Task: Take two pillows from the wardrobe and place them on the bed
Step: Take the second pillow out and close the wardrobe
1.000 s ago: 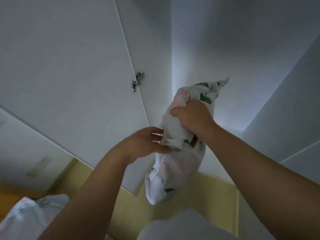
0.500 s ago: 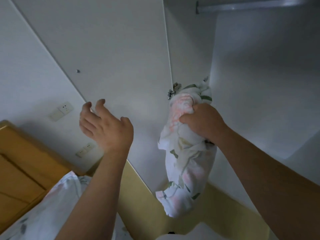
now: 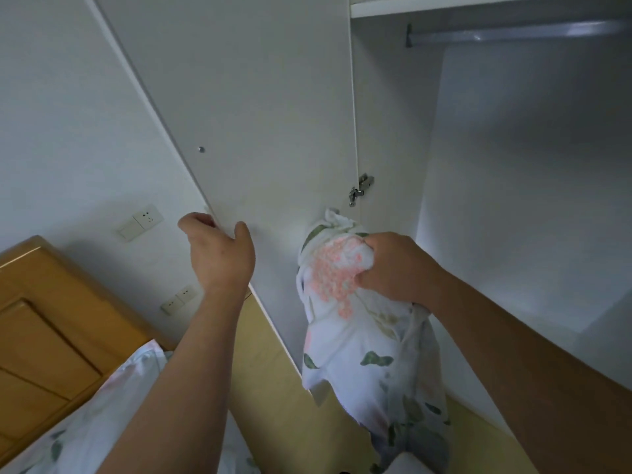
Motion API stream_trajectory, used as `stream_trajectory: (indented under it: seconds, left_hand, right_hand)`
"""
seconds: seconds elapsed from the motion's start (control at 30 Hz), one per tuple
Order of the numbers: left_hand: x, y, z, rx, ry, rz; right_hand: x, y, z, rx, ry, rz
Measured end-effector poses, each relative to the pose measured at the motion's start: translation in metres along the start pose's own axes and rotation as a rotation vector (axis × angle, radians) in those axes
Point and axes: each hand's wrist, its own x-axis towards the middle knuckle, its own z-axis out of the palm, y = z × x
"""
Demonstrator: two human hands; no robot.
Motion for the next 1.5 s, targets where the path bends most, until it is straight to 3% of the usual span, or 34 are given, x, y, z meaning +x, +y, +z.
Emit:
stream_trajectory:
  seconds: [0.1,0.23,0.43,0.73,0.93,1.13,1.33,1.5]
  left_hand:
    - [-0.001,0.002,-0.001,0.030,0.014,0.029]
    - [-0.010,0.011,0.007,0.184,0.015,0.162]
    - [-0.049,0.029,0.021,0.091,-0.028,0.350]
    - [-0.110,0.085,0.070,0.064,-0.361,0.451]
    - [-0.141,0.127,0.120,0.058,-0.501,0.714]
    - [-0.158,0.170,0.174,-0.050,-0.681,0.727]
    - [-0.165,0.189,0.202,-0.075,-0.761,0.776]
    - [-0.158,0.196,0.218,-0.084,-0.872,0.805]
  right_hand:
    - [-0.008,0.002,-0.003,-0.061,-0.086,0.010]
    - [-0.020,0.008,-0.015,0.011,-0.047,-0.015]
    - [-0.037,0.033,-0.013,-0.060,-0.048,0.067]
    - [-0.068,0.083,-0.031,-0.084,-0.011,0.256]
    - [-0.108,0.105,-0.050,-0.123,-0.098,0.578]
    - [-0.149,0.109,-0.059,-0.310,-0.329,0.906]
    - [-0.164,0.108,-0.062,-0.299,-0.102,0.981]
    - [-0.167,0.098,-0.060,-0.304,-0.125,0.999]
